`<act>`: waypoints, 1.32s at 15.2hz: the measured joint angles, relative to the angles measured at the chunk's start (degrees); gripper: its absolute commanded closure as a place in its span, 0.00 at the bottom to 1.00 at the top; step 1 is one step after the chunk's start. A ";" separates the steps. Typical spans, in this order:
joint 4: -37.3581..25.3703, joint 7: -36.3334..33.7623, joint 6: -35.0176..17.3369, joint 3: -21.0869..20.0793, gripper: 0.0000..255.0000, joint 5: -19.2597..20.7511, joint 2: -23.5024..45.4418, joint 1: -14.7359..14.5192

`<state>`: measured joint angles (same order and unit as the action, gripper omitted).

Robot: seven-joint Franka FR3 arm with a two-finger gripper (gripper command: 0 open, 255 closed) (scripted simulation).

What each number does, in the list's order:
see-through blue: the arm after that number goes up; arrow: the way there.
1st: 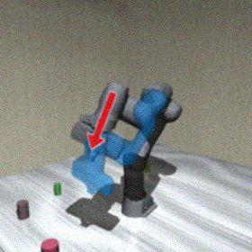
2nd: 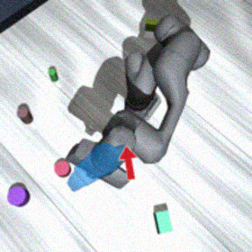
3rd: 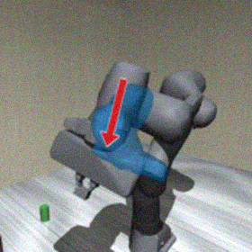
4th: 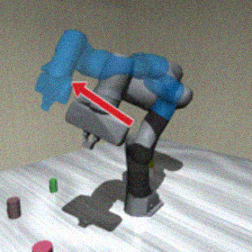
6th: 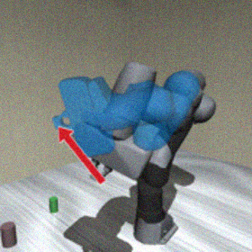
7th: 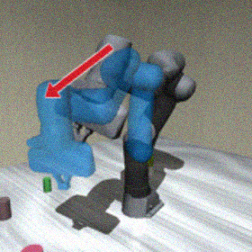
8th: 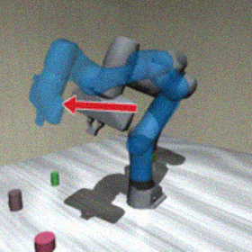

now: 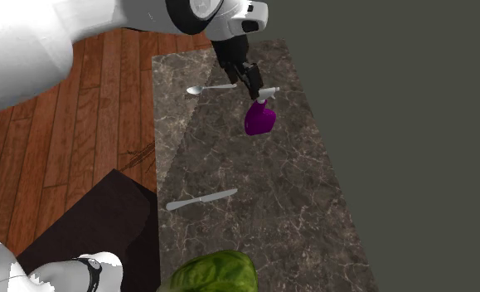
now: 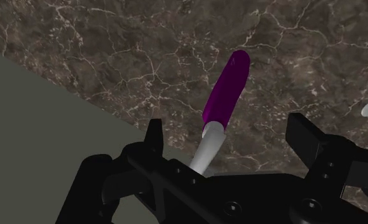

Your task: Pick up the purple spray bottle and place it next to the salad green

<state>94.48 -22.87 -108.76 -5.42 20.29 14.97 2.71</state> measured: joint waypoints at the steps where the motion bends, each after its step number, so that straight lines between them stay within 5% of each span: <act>1: -1.88 -0.59 0.33 0.14 0.00 0.44 1.63 -0.20; 15: -0.17 -1.48 -4.24 0.90 0.00 1.44 4.31 0.55; 16: -0.17 -1.48 -4.24 0.90 1.00 1.44 4.31 0.55; 20: -0.17 -1.48 -4.24 0.90 1.00 1.44 4.31 0.55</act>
<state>94.31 -24.35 -113.00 -4.53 21.73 19.28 3.27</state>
